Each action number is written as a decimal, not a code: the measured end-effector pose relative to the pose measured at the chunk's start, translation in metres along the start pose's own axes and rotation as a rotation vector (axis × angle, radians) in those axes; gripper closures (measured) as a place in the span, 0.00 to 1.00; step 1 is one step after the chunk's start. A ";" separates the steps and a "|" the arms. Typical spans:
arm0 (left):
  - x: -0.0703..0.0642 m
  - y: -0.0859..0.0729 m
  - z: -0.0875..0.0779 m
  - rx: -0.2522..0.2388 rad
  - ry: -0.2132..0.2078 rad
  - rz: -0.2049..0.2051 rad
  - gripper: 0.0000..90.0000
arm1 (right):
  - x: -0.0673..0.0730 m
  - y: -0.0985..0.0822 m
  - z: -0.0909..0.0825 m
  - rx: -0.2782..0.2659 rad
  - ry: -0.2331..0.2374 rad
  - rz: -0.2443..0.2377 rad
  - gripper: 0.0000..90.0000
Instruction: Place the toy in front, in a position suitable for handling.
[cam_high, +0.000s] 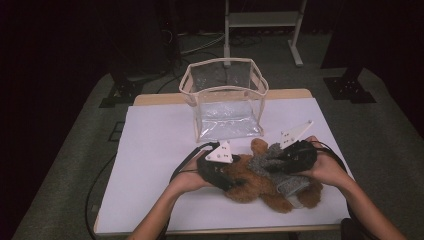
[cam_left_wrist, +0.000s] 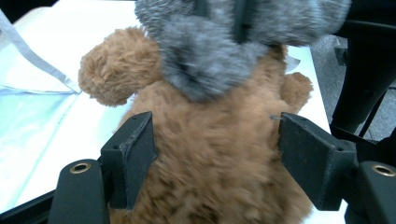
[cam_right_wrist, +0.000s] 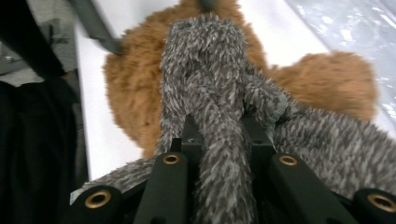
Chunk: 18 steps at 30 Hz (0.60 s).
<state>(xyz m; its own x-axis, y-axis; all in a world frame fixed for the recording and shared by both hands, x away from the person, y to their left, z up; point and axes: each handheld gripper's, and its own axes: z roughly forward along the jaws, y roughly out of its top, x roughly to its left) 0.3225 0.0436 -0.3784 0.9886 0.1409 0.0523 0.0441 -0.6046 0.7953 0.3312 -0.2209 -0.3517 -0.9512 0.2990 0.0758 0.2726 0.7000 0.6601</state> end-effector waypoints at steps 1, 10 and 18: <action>-0.002 -0.001 0.003 0.013 -0.009 0.001 0.33 | 0.001 -0.001 -0.001 -0.005 -0.007 -0.002 0.83; -0.010 -0.002 0.006 0.056 -0.022 0.030 0.34 | -0.028 -0.009 -0.039 -0.078 -0.104 0.063 0.83; -0.004 -0.001 -0.009 -0.006 -0.028 0.019 0.30 | -0.022 -0.024 -0.020 -0.073 -0.007 0.068 0.84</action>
<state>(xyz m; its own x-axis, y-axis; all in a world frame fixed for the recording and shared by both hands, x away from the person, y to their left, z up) 0.3173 0.0502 -0.3739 0.9929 0.1078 0.0506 0.0247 -0.6022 0.7980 0.3426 -0.2570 -0.3544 -0.9298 0.3488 0.1172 0.3249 0.6288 0.7065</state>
